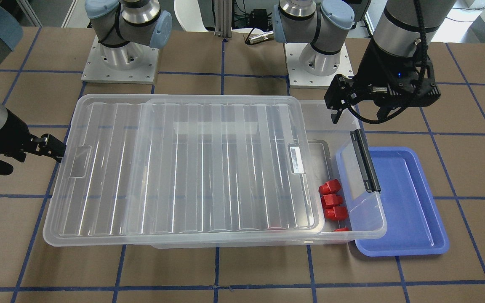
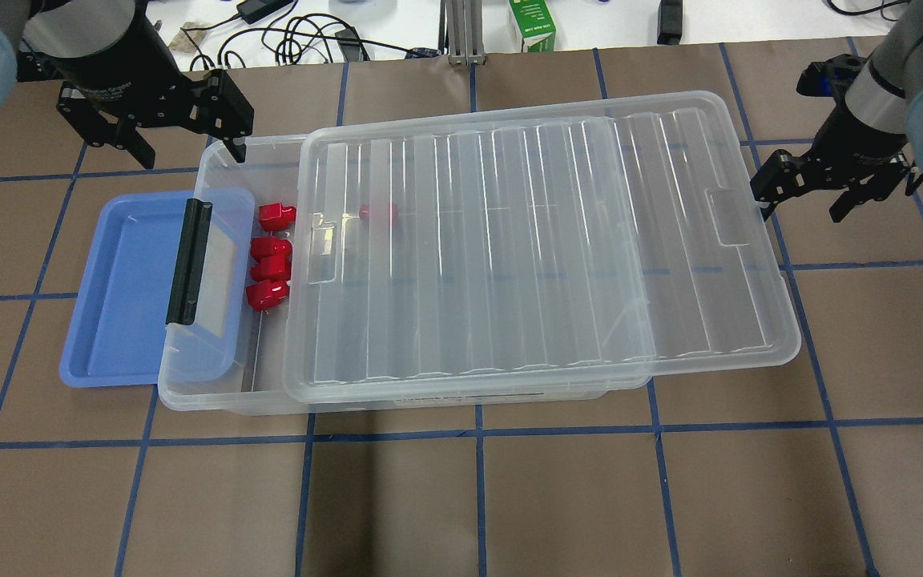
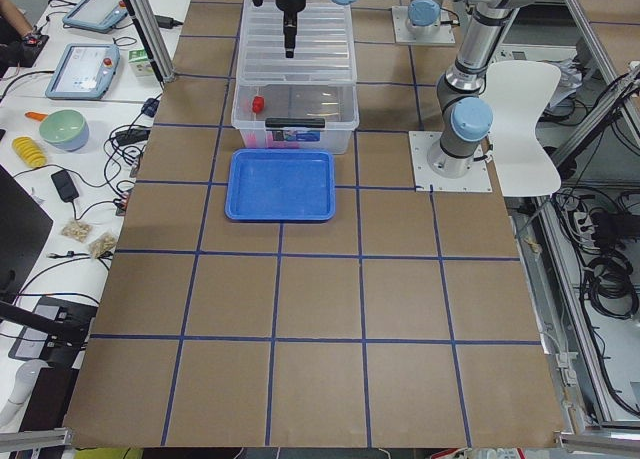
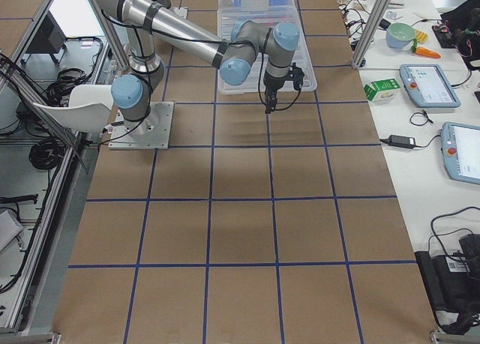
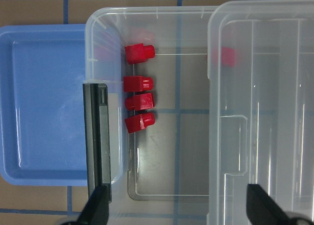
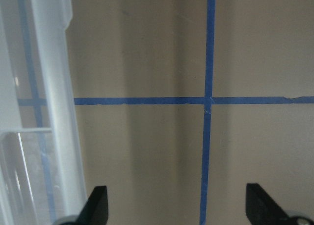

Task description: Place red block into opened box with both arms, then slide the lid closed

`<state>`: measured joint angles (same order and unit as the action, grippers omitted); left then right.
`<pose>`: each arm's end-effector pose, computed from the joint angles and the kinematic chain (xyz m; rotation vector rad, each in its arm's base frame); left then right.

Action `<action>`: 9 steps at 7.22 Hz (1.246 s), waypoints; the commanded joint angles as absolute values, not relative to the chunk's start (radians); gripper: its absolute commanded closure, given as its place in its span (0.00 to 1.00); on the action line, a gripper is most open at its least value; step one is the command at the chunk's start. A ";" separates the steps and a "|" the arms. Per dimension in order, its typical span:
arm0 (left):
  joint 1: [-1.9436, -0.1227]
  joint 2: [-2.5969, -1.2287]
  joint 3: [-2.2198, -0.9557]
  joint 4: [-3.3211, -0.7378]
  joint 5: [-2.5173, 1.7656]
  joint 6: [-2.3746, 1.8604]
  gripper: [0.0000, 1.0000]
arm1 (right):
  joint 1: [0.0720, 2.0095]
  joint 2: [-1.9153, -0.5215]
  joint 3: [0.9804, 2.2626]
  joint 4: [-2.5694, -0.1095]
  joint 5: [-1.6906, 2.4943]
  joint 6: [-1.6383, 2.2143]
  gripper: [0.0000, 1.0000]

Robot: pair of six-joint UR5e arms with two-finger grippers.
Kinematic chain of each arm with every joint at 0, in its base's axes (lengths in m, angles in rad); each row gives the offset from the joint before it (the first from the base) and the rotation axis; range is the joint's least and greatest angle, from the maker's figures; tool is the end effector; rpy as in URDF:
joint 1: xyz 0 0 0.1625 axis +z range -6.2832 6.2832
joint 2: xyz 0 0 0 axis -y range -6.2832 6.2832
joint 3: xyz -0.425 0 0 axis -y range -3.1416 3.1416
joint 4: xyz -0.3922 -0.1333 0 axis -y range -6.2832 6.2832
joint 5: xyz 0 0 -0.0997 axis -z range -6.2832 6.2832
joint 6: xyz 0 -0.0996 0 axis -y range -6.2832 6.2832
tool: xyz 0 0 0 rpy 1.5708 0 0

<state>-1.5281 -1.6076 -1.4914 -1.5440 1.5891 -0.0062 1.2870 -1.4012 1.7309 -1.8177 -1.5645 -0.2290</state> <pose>-0.1094 -0.5190 0.5115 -0.0773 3.1192 -0.1078 -0.0209 -0.5501 0.3469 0.0857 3.1109 0.1222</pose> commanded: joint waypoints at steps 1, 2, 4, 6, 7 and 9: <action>-1.516 -1.606 -1.493 -1.545 1.565 -0.008 0.00 | 1.370 -1.394 1.730 -1.821 -1.563 -0.096 0.00; -1.516 -1.603 -1.494 -1.545 1.566 -0.006 0.00 | 1.400 -1.393 1.730 -1.821 -1.563 -0.053 0.00; -1.517 -1.603 -1.496 -1.545 1.565 -0.008 0.00 | 1.452 -1.391 1.729 -1.821 -1.562 0.020 0.00; -1.517 -1.603 -1.497 -1.545 1.563 -0.006 0.00 | 1.459 -1.385 1.726 -1.821 -1.555 0.021 0.00; -1.517 -1.603 -1.499 -1.545 1.565 -0.008 0.00 | 1.459 -1.384 1.709 -1.827 -1.558 0.009 0.00; -1.517 -1.603 -1.499 -1.545 1.563 -0.006 0.00 | 1.456 -1.397 1.608 -1.739 -1.591 0.002 0.00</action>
